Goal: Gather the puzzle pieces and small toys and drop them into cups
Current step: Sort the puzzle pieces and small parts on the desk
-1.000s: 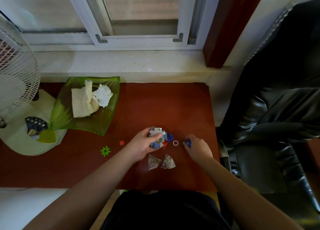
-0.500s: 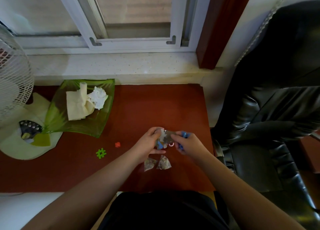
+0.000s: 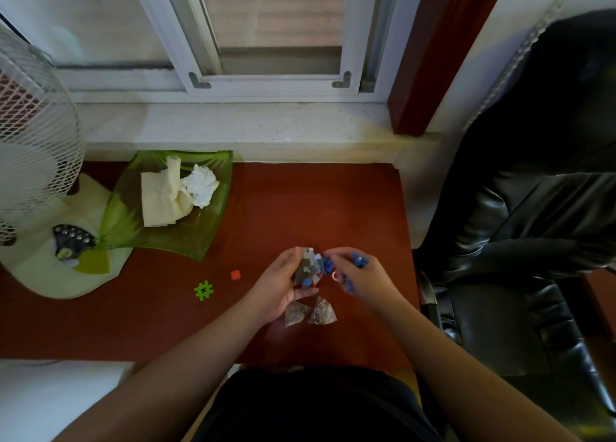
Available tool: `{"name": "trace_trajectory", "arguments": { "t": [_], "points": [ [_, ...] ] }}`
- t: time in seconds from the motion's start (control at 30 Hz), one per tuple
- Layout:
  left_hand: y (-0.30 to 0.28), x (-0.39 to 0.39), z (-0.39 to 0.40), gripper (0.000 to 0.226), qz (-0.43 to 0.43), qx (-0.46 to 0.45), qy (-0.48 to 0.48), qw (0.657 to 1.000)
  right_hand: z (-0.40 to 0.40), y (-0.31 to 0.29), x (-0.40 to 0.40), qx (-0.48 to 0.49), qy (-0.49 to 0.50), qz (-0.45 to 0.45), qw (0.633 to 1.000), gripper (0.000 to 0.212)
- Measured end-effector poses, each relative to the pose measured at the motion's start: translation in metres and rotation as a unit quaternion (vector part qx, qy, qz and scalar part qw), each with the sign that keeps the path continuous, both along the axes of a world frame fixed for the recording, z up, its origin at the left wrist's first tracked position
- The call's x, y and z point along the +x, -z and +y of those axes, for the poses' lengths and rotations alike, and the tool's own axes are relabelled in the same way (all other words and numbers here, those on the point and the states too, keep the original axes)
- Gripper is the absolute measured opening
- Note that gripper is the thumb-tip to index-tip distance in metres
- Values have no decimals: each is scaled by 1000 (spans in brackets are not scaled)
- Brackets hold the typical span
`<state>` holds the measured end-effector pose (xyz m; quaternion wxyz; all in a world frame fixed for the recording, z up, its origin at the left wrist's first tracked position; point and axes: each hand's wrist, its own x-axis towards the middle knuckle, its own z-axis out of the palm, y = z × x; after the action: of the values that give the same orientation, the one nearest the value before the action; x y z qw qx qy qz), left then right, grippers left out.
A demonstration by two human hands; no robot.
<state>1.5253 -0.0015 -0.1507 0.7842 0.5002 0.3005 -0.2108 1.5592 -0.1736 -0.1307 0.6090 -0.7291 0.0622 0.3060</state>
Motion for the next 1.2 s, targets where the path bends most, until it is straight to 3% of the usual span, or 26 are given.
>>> {"name": "trace_trajectory", "arguments": {
  "t": [0.1, 0.2, 0.37, 0.6, 0.83, 1.0, 1.2],
  "points": [
    [0, -1, 11, 16, -1, 14, -39, 999, -8, 15, -1, 113, 112, 103, 982, 19],
    [-1, -3, 26, 22, -2, 15, -78, 997, -12, 34, -7, 217, 199, 217, 931, 23],
    [-2, -14, 51, 27, -7, 13, -104, 995, -5, 53, -19, 252, 251, 283, 891, 27],
    [-6, -34, 89, 32, 7, 3, -120, 993, 18, 49, -26, 217, 256, 235, 912, 29],
    [-15, -55, 132, 30, -12, 4, -94, 995, 45, 45, -31, 247, 313, 235, 887, 24],
    [-19, -70, 163, 28, -24, 12, -79, 997, 58, 43, -39, 284, 316, 202, 882, 35],
    [-19, -81, 193, 33, -33, 5, -71, 997, 68, 30, -52, 218, 348, 178, 894, 41]
  ]
}}
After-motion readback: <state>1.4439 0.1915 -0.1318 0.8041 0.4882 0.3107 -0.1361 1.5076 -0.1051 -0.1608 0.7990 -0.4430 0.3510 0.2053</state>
